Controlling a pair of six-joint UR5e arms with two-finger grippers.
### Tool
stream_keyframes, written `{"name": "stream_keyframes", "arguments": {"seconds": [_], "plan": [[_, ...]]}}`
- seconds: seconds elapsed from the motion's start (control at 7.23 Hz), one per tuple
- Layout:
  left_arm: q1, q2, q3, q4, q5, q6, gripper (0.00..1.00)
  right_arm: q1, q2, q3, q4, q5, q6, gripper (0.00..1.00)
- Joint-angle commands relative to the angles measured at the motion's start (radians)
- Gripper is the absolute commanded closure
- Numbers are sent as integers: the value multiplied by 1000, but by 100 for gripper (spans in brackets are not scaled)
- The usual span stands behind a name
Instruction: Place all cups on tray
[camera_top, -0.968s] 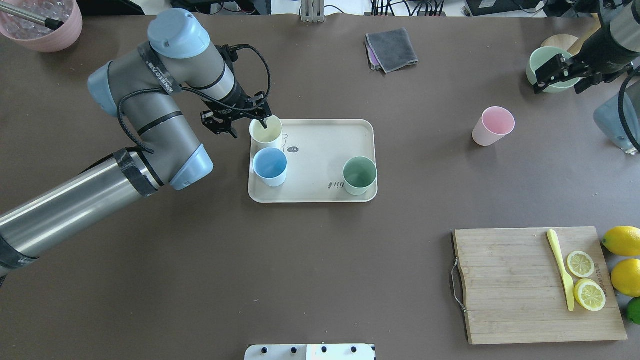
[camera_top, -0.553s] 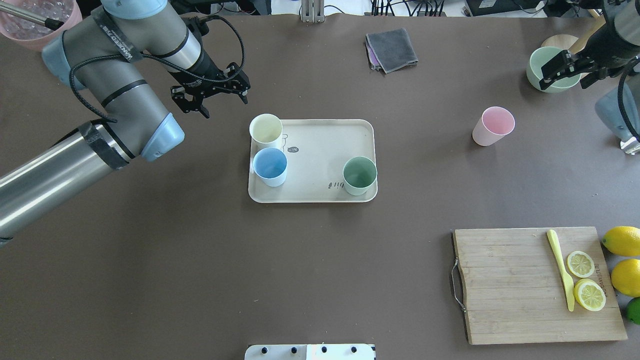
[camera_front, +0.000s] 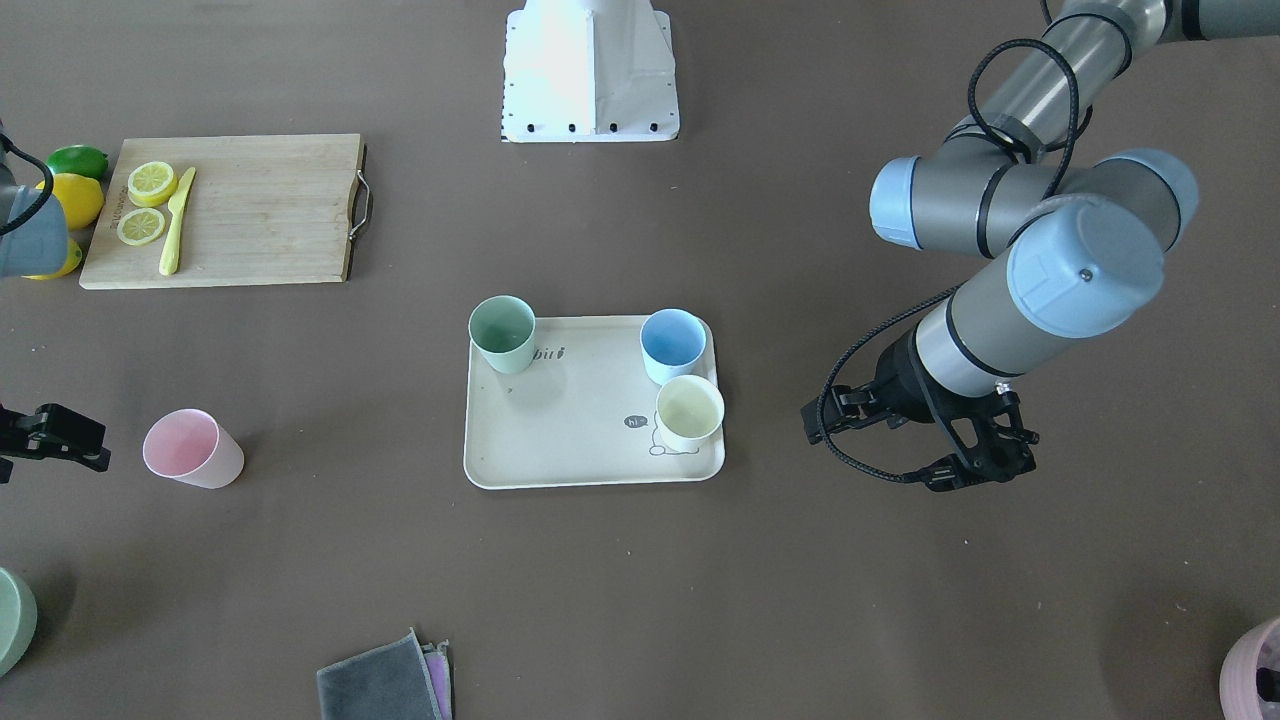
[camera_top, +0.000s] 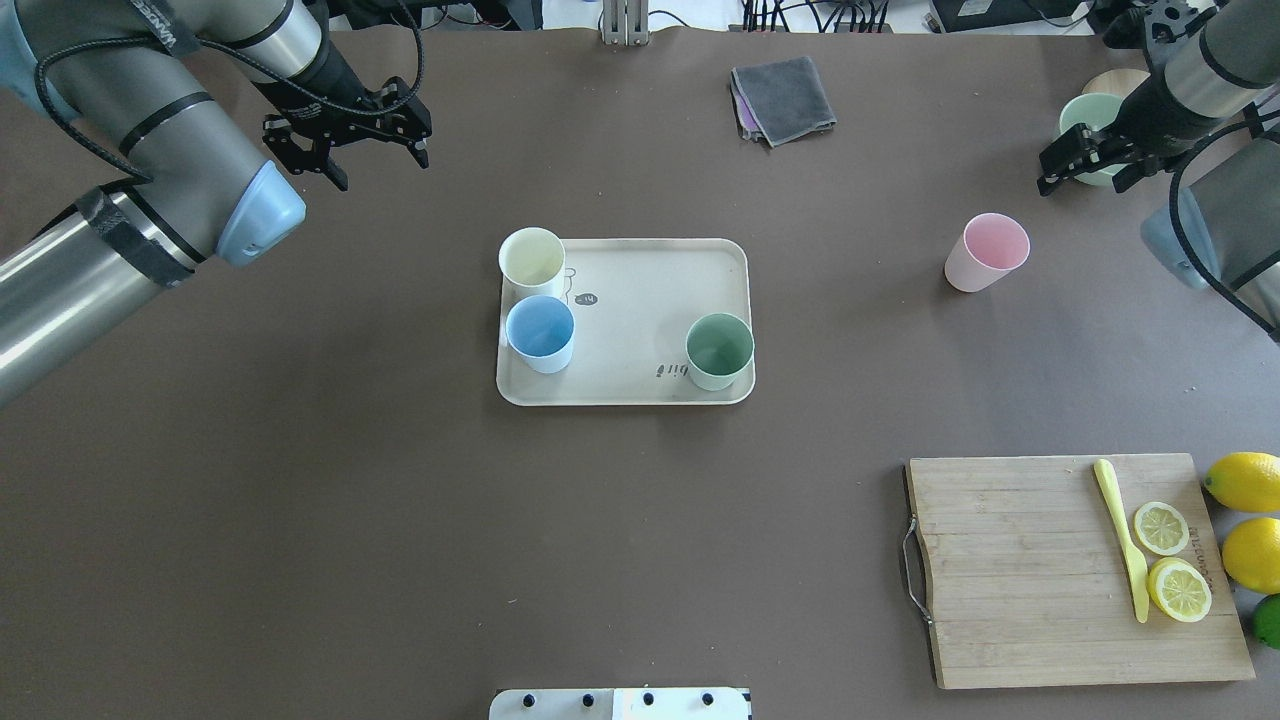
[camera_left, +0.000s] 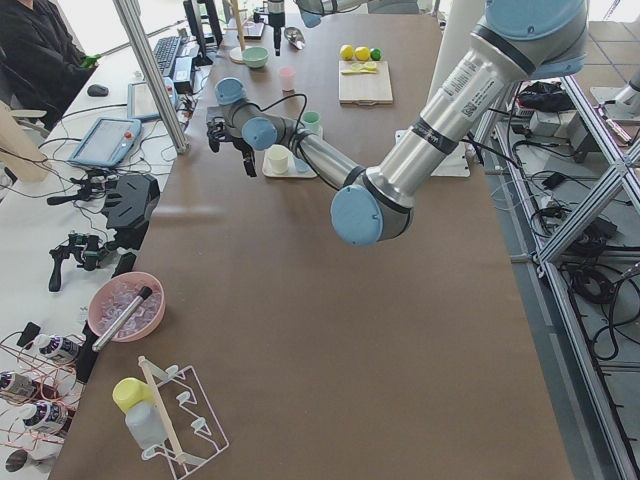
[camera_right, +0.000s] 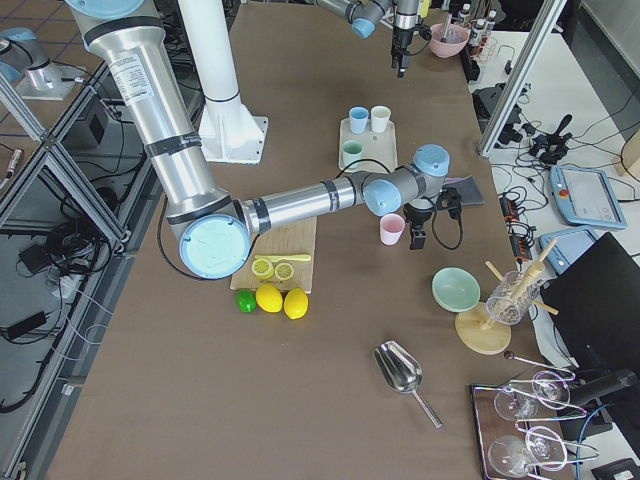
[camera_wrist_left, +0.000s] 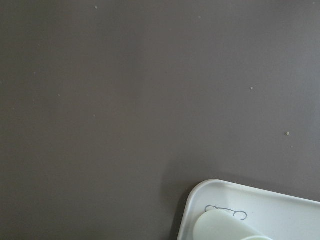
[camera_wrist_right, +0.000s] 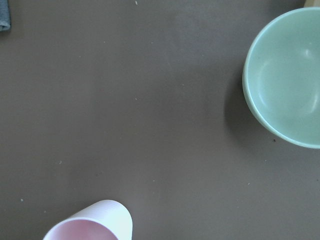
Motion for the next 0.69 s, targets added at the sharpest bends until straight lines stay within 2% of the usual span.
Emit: {"name": "stream_keyframes", "arguments": {"seconds": [0.0,0.55], "plan": [[-13,37,-22,7,-4,48,2,-48,2,23,7,-1,57,0],[-12,40,-21,7,-3,52,2,-79,-8,21,7,-5,50,0]]}}
